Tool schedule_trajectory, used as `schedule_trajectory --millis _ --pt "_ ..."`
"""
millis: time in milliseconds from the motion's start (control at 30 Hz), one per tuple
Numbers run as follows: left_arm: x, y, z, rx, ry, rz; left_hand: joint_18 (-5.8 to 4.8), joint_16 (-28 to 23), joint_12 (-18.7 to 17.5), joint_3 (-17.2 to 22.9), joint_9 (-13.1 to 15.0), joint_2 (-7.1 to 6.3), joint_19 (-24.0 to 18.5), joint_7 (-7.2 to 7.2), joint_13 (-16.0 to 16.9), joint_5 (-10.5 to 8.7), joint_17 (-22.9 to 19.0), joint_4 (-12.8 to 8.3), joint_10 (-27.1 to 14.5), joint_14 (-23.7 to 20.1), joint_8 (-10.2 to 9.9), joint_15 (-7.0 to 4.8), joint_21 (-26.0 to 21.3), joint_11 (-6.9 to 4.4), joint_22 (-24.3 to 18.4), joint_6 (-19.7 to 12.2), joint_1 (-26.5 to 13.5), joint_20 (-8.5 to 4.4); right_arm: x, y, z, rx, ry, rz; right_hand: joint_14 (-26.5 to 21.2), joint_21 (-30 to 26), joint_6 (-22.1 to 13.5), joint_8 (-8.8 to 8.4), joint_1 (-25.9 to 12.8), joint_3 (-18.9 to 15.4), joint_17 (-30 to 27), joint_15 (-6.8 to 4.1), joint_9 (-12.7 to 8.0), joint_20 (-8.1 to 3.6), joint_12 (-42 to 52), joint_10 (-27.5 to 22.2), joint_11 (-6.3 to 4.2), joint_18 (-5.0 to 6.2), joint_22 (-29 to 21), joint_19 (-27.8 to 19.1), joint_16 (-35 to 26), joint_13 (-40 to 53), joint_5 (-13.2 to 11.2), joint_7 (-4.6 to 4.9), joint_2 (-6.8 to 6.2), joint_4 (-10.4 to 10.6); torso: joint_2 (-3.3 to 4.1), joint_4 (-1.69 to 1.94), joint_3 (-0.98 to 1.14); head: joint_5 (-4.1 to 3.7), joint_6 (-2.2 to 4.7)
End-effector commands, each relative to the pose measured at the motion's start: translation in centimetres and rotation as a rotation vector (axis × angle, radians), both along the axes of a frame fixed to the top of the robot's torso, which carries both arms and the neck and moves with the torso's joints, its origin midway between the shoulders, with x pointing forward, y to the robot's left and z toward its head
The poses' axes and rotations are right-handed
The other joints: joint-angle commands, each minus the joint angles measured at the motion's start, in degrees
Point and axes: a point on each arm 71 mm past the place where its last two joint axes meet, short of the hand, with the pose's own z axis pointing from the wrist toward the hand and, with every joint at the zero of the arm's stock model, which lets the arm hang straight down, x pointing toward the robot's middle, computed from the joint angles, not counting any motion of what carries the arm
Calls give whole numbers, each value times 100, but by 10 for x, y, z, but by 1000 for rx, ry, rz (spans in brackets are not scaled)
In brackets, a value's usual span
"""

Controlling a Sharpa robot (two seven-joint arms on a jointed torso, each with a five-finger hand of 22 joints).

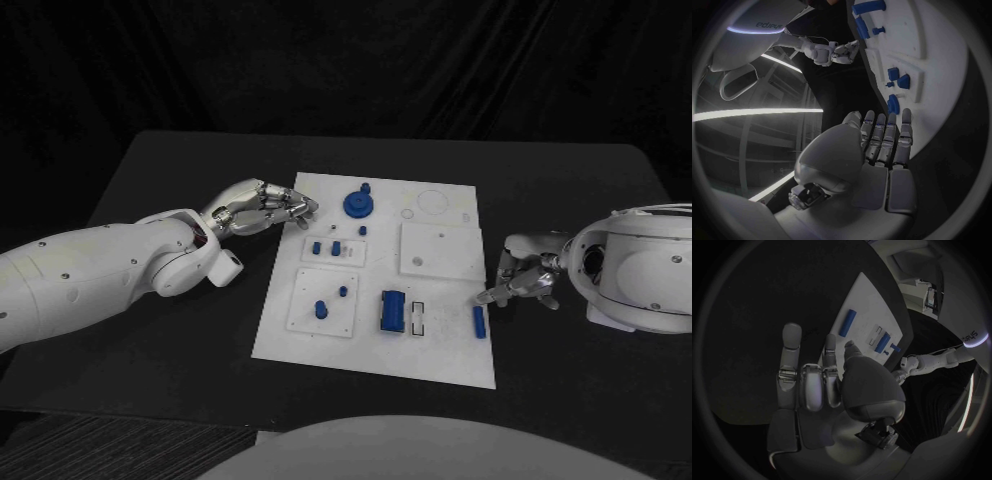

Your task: Assemble the parts on the task board

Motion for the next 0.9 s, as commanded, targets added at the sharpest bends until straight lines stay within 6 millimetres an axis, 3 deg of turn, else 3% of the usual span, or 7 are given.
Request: schedule_trajectory --millis 33,400,567,633,800,900 --pt "0 -2 0 -14 1 -9 -7 21 29 33 -9 -53 34 50 -7 31 -9 13 15 24 34 24 27 25 1 0 -22 13 -2 2 -4 9 22 -24 355 -4 32 32 -71 -35 -1 -34 9 -41 20 599 -40 40 -7 224 28 1510 -39 -3 2 0 2 -6 3 -7 0" --pt "0 -2 0 -14 2 -12 -7 21 29 38 -10 -54 34 51 -8 32 -10 13 16 24 34 24 27 25 1 -1 -23 13 -7 9 -14 67 52 -50 351 -11 61 59 -100 -33 -26 -44 48 -50 20 599 -52 41 -10 224 21 1510 -60 -17 50 11 0 1 8 -16 0" --pt "0 -2 0 -14 3 -13 -7 21 29 38 -10 -54 34 51 -8 32 -10 13 16 24 34 24 27 25 1 -1 -23 13 -8 10 -22 60 81 -48 331 -89 -135 -39 -86 -44 -136 -33 49 -51 20 599 -26 43 -33 213 -16 1510 -54 28 54 -42 1 8 3 -11 0" --pt "0 -2 0 -14 3 -13 -7 21 29 38 -10 -54 34 51 -8 32 -10 13 16 24 34 24 27 25 1 -1 -23 13 -9 10 -25 54 91 -45 319 -168 -252 -115 -40 -37 -198 -6 21 -35 20 599 9 47 -58 202 -39 1510 17 68 60 -110 4 5 4 -7 0" --pt "0 -2 0 -13 5 -13 -7 21 29 38 -10 -54 34 51 -8 32 -10 13 16 24 34 24 27 25 1 -1 -23 13 -10 10 -30 27 106 -29 306 -274 -390 -248 184 38 -290 35 -74 1 20 599 59 58 -105 194 -72 1510 522 122 56 -361 -2 1 1 -5 0" --pt "0 -2 0 -13 6 -13 -7 21 29 38 -10 -54 34 51 -8 32 -10 13 16 24 34 24 27 25 1 -1 -23 13 -10 9 -34 3 119 -14 291 -366 -392 -264 250 83 -371 37 -92 5 20 599 58 71 -134 187 -101 1510 523 119 57 -429 -2 -2 0 3 0"
